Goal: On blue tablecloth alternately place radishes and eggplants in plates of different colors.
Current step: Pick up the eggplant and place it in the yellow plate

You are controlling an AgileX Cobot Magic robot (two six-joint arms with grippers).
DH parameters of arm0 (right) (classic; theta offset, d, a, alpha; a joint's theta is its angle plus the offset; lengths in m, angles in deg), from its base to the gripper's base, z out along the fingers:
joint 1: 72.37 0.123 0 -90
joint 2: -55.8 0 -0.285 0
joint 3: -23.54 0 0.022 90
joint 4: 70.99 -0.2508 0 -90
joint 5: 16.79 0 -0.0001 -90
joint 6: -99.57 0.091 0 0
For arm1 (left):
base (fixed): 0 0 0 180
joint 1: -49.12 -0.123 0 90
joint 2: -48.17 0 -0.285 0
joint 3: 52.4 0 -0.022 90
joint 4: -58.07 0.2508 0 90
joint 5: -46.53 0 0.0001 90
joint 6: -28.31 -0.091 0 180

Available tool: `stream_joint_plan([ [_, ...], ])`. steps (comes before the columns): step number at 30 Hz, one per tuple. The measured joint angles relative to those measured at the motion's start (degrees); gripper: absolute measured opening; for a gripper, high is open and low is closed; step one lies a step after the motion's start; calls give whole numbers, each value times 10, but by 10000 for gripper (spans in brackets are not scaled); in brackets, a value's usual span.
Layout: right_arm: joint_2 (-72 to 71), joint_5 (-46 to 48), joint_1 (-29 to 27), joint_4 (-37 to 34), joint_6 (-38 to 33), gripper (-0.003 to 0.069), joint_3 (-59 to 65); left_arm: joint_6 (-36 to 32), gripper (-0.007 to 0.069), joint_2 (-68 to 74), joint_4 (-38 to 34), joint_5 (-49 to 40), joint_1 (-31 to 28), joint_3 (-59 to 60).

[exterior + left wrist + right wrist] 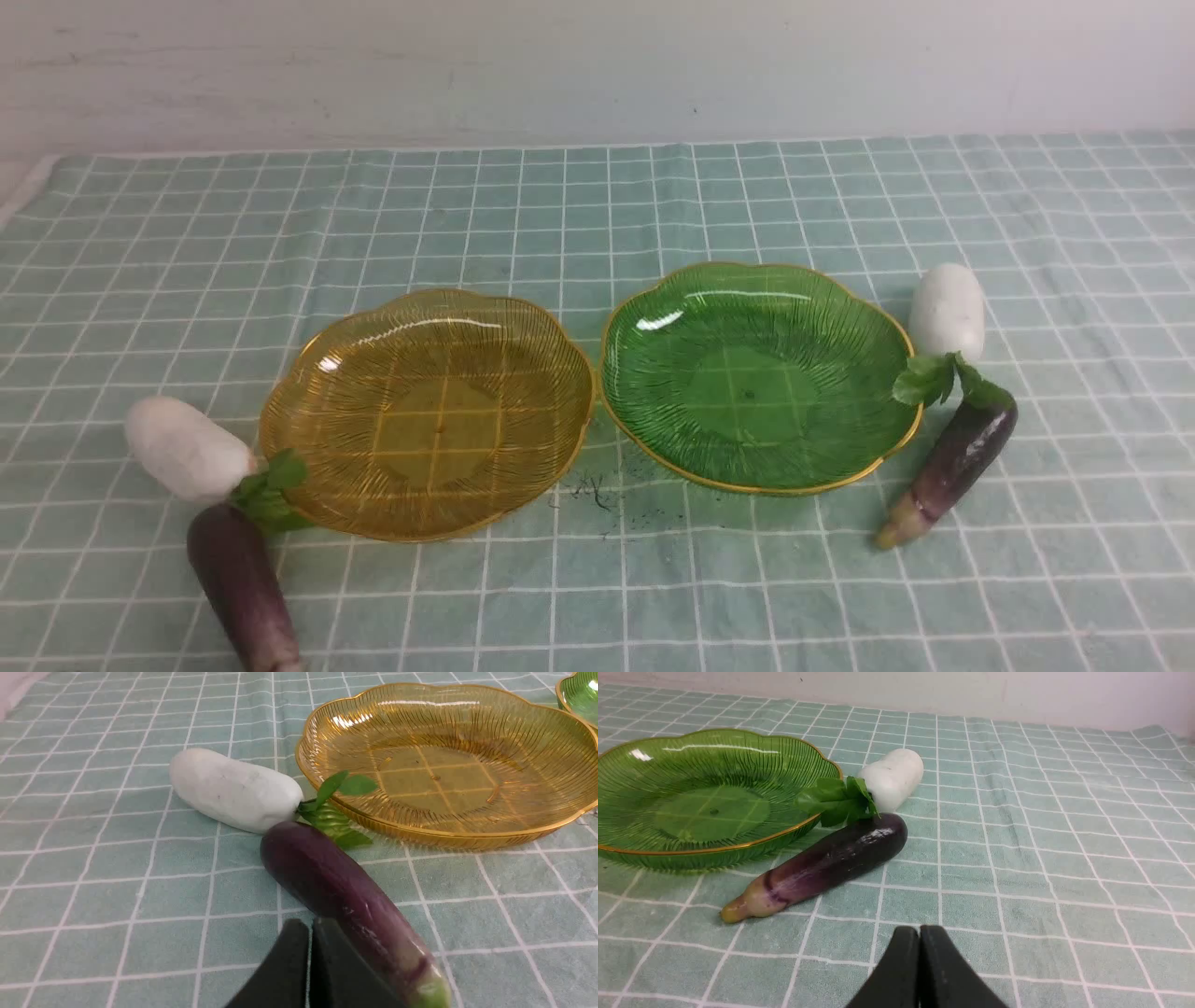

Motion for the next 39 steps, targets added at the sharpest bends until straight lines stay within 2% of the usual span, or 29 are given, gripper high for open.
stream_joint_plan([
  [21,0,0,0,0,0,-15,0,11,-8,0,-5,11,0,1],
  [25,0,0,0,0,0,-15,0,86,-8,0,-113,77,0,1],
  [29,0,0,0,0,0,-15,0,121,-8,0,-199,130,0,1],
  [33,0,0,0,0,0,-15,0,133,-8,0,-262,177,0,1],
  [35,0,0,0,0,0,-15,0,134,-8,0,-310,244,0,1],
  [37,0,0,0,1,0,-15,0,130,-8,0,-321,275,0,-5],
  [39,0,0,0,1,0,-15,0,118,-8,0,-318,269,0,-31],
])
